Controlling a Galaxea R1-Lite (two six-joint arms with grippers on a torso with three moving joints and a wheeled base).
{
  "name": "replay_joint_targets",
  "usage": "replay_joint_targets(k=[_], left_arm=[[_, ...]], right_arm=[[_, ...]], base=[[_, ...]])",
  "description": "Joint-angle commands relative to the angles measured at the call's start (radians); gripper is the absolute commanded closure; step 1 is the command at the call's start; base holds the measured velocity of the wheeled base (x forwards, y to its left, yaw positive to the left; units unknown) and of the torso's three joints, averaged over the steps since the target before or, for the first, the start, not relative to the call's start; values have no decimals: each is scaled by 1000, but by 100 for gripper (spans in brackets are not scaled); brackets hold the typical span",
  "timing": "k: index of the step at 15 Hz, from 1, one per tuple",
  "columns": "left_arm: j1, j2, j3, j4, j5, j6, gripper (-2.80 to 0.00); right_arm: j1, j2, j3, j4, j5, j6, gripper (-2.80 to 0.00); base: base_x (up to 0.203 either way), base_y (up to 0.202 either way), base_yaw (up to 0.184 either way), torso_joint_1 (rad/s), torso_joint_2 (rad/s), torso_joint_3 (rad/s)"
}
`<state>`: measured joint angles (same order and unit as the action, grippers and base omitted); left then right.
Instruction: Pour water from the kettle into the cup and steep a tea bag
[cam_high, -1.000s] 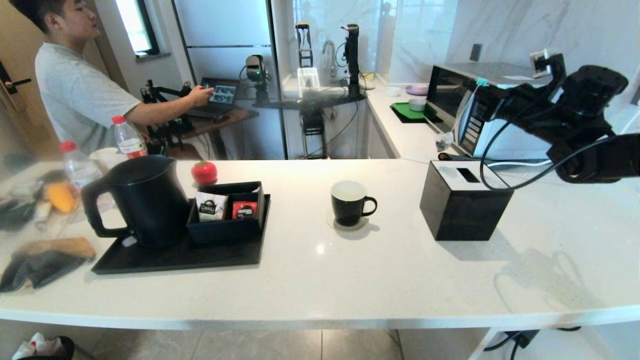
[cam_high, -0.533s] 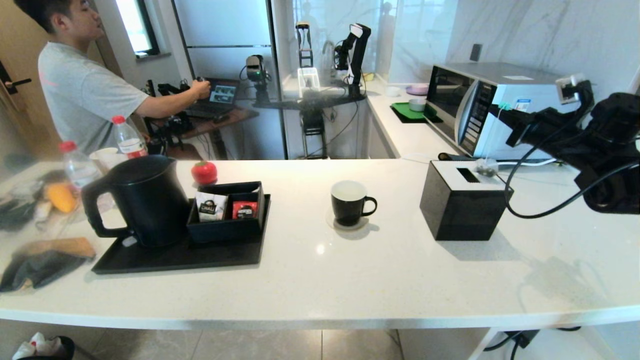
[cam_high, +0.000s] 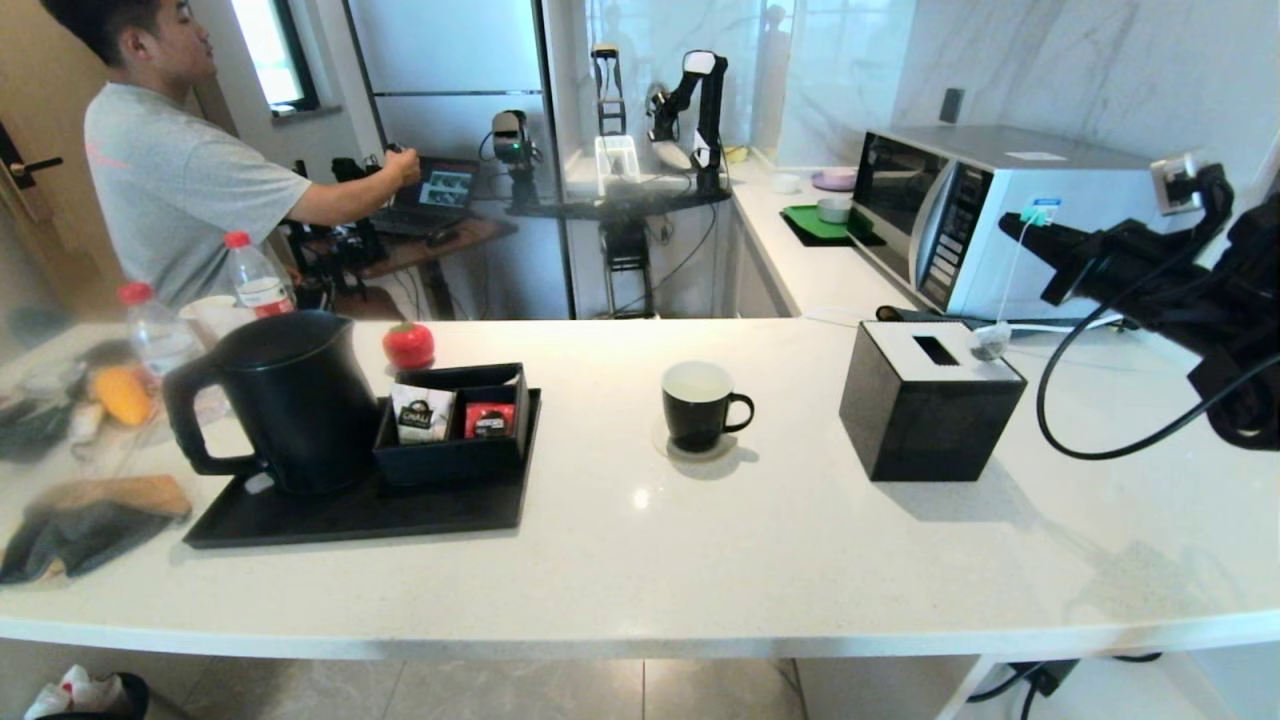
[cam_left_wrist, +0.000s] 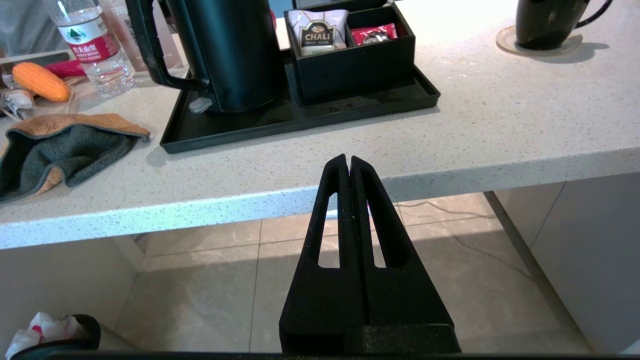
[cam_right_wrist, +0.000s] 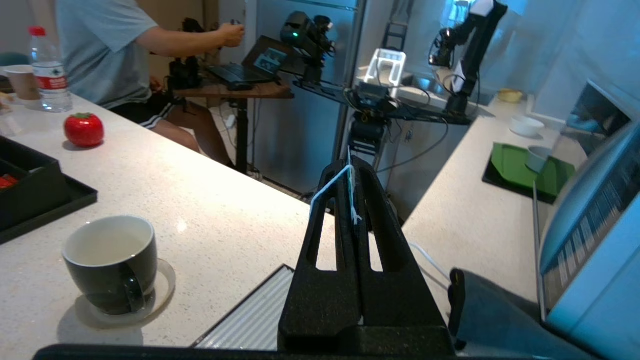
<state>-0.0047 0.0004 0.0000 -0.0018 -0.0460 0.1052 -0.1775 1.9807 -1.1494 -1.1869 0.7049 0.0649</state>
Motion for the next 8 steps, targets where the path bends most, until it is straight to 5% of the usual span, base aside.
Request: replay_joint_targets(k=[1,8], left_arm=[[0,0,0,-1,0,1,0],[0,0,0,-1,0,1,0]], right_arm=[[14,-8,-33,3,29,1,0],[24,-4,-21,8,47,-2,0]], base=[[0,0,0,0,0,0],[0,0,0,0,0,0]])
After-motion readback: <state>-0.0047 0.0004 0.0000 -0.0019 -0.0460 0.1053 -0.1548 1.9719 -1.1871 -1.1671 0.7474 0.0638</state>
